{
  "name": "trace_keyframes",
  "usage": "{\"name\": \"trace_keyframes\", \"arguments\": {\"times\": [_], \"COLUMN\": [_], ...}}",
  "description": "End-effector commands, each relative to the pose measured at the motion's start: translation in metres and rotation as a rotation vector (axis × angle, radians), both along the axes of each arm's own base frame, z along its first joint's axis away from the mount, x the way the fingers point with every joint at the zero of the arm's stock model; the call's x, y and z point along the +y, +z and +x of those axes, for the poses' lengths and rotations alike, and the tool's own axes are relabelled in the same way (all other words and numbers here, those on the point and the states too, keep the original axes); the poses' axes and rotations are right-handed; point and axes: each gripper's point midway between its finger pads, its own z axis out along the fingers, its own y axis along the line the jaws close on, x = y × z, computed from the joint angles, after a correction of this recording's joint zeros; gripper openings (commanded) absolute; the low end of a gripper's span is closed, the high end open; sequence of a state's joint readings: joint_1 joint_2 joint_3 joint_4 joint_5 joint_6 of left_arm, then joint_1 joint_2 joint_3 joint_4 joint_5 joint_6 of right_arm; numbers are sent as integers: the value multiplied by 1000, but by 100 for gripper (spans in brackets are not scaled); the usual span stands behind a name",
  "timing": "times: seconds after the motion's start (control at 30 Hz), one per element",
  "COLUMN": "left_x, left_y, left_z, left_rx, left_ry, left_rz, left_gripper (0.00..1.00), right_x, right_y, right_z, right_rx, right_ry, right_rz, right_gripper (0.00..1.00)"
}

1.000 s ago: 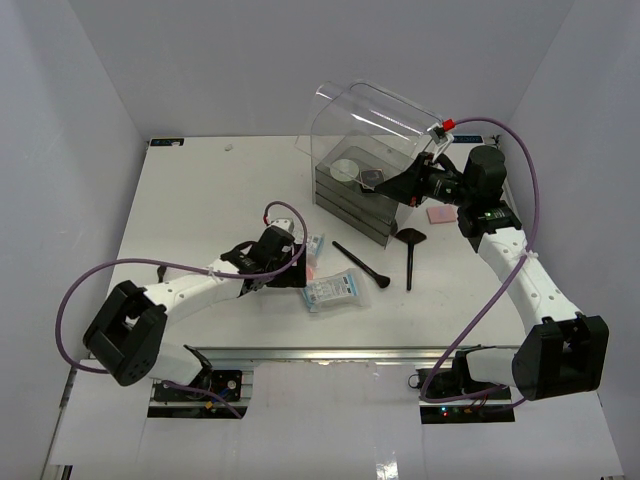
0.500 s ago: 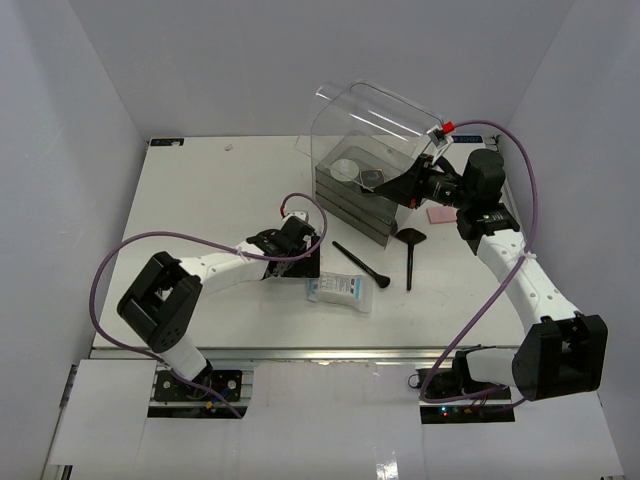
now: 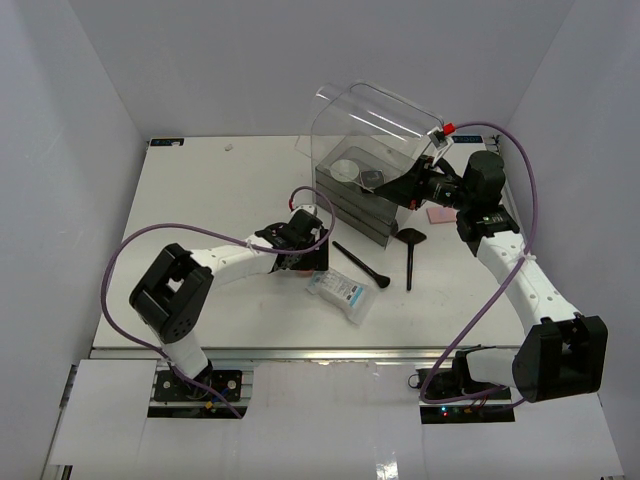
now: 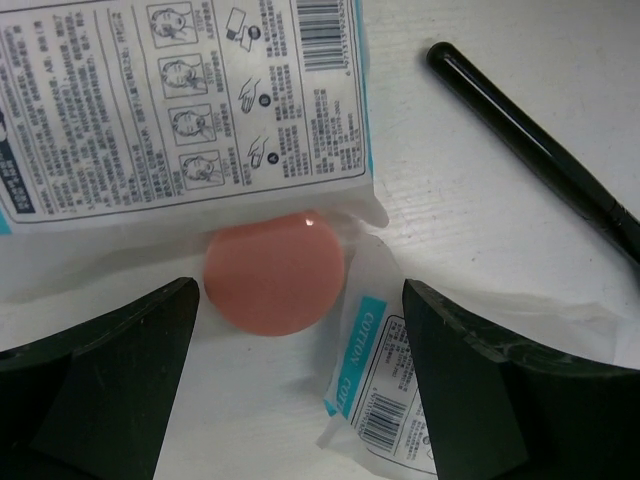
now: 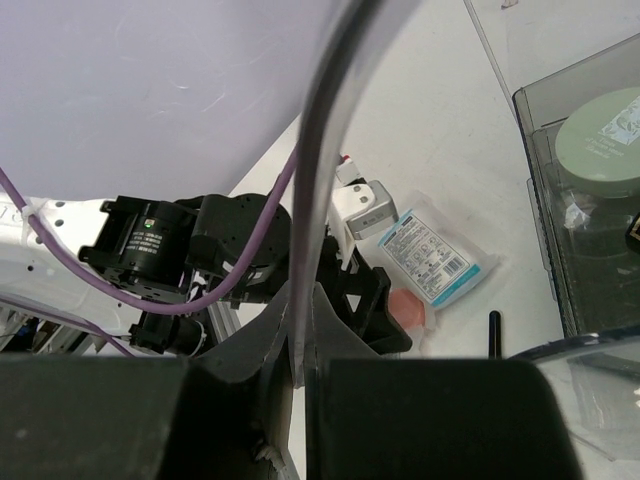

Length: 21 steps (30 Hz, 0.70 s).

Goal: Organize the makeup

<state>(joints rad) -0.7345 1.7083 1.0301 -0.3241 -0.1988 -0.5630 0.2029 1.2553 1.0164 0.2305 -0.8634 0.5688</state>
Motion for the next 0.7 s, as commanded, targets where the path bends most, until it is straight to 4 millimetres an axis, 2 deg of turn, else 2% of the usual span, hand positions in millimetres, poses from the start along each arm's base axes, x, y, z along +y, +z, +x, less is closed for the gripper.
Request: {"name": "trace_keyframes", "arguments": {"times": [0.0,0.13,0.33,0.47,0.67], "left_x": [-13,-13,-10,-1,21], "left_y": [6,5,1,0,1], "left_z": [12,21,21,17,7], "left_rx": [-29,-44,-40,-41,-47], "left_ry": [-15,-9,-6,5,25], "left_rz": [-15,10,28,47,83], "left_gripper": [94,92,87,86,90], "right_x": [-2,-2,-3,-3,-3], "right_y": [47,46,45,45,45], "right_z": [-14,-14,-15,-15,-15], "right_rx": [-235,-235,-236,-234,-234], "right_ry": [31,31,29,30,30], "right_rz": [30,30,30,30,32], "right_gripper": [8,8,8,8,8]}}
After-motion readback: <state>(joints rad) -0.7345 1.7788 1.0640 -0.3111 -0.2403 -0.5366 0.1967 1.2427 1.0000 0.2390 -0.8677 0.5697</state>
